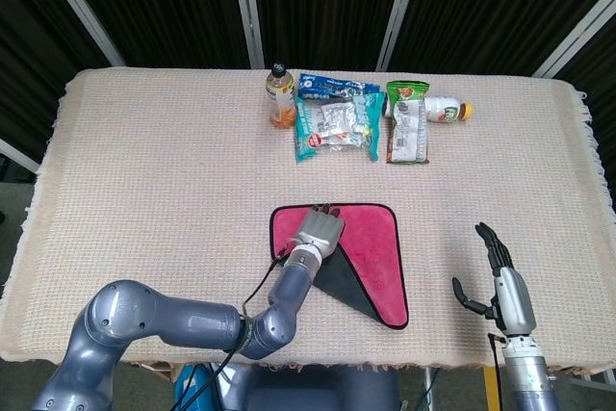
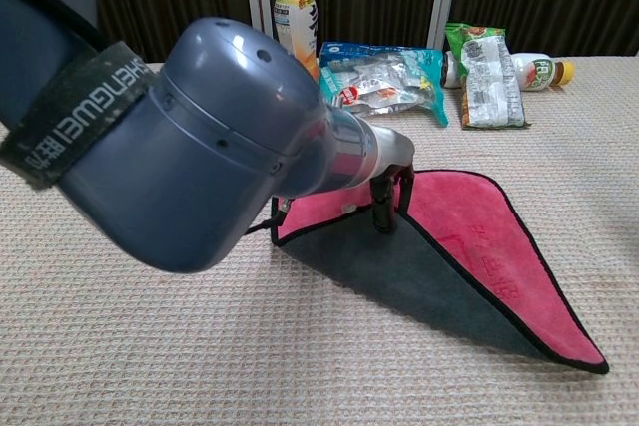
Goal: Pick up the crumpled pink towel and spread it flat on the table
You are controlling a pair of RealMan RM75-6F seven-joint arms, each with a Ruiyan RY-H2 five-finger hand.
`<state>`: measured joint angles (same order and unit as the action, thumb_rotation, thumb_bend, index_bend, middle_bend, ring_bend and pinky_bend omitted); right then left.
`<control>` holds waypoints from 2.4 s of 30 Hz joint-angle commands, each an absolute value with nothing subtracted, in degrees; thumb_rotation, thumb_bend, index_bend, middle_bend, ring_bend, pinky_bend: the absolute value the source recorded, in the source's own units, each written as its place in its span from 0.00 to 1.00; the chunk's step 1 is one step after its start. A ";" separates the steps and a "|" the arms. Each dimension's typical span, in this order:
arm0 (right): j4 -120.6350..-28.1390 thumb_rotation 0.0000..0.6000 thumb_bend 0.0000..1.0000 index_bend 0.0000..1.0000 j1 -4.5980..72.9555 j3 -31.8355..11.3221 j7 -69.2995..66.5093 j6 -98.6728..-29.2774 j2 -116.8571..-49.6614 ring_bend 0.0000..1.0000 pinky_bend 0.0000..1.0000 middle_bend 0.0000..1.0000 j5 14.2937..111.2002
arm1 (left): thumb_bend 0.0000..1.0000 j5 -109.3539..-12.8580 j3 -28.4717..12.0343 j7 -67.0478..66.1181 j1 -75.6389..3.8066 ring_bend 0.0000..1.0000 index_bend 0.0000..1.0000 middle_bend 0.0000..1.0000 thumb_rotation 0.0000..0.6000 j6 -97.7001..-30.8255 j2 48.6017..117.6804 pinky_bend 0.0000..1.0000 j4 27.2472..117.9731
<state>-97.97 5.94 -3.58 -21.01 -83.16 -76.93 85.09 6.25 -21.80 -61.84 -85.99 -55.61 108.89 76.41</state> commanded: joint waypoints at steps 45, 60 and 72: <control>-98.69 1.00 0.39 0.00 5.14 -4.16 -19.63 -84.26 -77.60 0.00 0.00 0.00 85.60 | 0.49 1.38 -19.05 -58.60 -80.19 0.00 0.68 0.06 1.00 -58.20 97.74 0.12 94.96; -98.21 1.00 0.39 0.00 5.16 -4.76 -19.64 -83.82 -77.99 0.00 0.00 0.00 84.39 | 0.49 -3.00 -14.00 -52.92 -74.96 0.00 0.67 0.06 1.00 -55.92 87.62 0.12 111.58; -97.94 1.00 0.39 0.00 5.17 -5.06 -19.88 -83.82 -78.40 0.00 0.00 0.00 84.27 | 0.47 -7.63 -7.68 -49.22 -73.85 0.00 0.56 0.04 1.00 -53.43 86.66 0.12 115.45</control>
